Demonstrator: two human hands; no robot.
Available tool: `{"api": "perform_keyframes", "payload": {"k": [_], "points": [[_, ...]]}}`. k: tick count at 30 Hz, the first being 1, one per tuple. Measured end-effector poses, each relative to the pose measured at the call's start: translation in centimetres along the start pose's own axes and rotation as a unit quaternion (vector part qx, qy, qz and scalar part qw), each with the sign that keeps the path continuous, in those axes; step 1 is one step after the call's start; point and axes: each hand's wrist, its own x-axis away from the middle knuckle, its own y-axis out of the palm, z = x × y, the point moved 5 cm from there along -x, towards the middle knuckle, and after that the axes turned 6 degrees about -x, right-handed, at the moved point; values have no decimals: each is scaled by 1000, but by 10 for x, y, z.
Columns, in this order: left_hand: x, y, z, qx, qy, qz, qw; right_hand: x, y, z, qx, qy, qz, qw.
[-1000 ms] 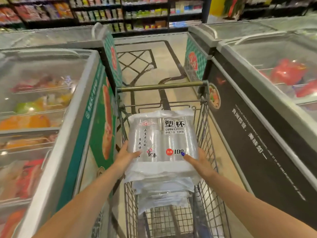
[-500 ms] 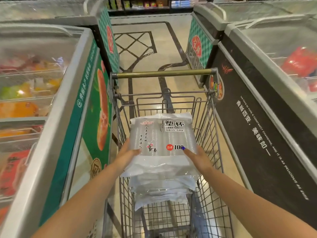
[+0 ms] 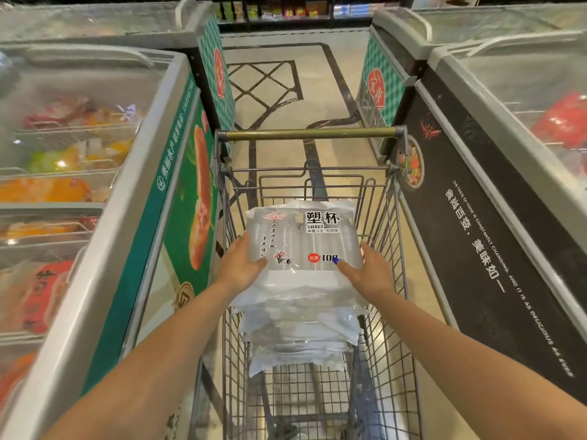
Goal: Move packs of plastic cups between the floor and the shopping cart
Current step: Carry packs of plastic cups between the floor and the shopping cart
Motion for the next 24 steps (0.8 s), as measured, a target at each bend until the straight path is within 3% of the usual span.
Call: {"api": "perform_keyframes", "payload": {"k": [4,7,11,18,24], "points": [[33,-19,27,-187,34,28,981,22,-28,-20,72,-95,17,993],[62,-28,46,-246,65,40,966,39,-48,-31,129,-177,16,975],[106,-41,69,-267,59,59,960,66,-75,-43,163,-247,-10,955],[221,-65,112,-259,11,180,949,128,-126,-69,166,-345,-36,923],[334,-63,116,-262,-50,240,933,200,-136,-76,215,-444,-89,865]]}}
